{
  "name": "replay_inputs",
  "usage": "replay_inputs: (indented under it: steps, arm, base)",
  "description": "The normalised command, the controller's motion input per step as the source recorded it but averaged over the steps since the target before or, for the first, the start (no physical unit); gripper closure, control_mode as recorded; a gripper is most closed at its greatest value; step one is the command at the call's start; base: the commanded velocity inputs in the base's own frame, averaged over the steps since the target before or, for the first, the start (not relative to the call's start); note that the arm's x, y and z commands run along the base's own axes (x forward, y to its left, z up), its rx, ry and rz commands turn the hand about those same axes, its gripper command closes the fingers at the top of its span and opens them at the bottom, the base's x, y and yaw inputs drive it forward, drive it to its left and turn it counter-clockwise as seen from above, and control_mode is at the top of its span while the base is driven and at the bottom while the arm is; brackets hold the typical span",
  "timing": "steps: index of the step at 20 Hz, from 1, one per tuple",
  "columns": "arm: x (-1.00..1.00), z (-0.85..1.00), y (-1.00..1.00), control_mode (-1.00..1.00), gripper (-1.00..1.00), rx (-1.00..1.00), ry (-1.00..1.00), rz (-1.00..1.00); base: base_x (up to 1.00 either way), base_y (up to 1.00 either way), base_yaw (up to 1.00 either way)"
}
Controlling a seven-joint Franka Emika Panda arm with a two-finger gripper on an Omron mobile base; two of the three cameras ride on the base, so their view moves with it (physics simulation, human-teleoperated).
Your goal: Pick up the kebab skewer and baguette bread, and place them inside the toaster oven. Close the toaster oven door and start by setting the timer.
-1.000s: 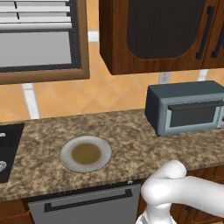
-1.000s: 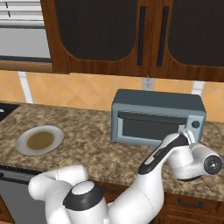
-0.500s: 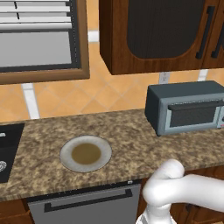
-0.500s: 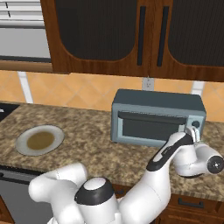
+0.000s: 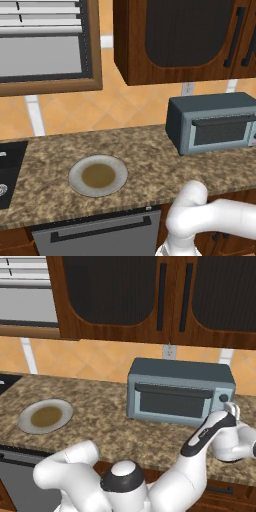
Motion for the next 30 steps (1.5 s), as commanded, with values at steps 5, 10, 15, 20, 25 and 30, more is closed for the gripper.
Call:
replay_inputs:
  steps: [5, 10, 15, 20, 25, 30]
  arm:
    - [0.21, -0.12, 0.01, -1.0, -1.0, 0.01, -0.03, -0.09]
    - [0.41, -0.14, 0.01, -1.0, -1.0, 0.0, -0.03, -0.12]
    - [0.27, -0.08, 0.03, -1.0, -1.0, 0.0, -0.04, -0.08]
    - [0.13, -0.08, -0.04, -1.0, -1.0, 0.0, 0.0, -0.02]
    - [0.01, -0.14, -0.08, -1.0, -1.0, 0.0, -0.01, 0.0]
    - [-0.01, -0.17, 0.0, -1.0, -1.0, 0.0, -0.12, 0.0]
  base:
    - [0.0, 0.0, 0.0]
    - [0.0, 0.0, 0.0]
    - [0.0, 0.0, 0.0]
    - [0.0, 0.0, 0.0]
    - [0.0, 0.0, 0.0]
    - [0.0, 0.0, 0.0]
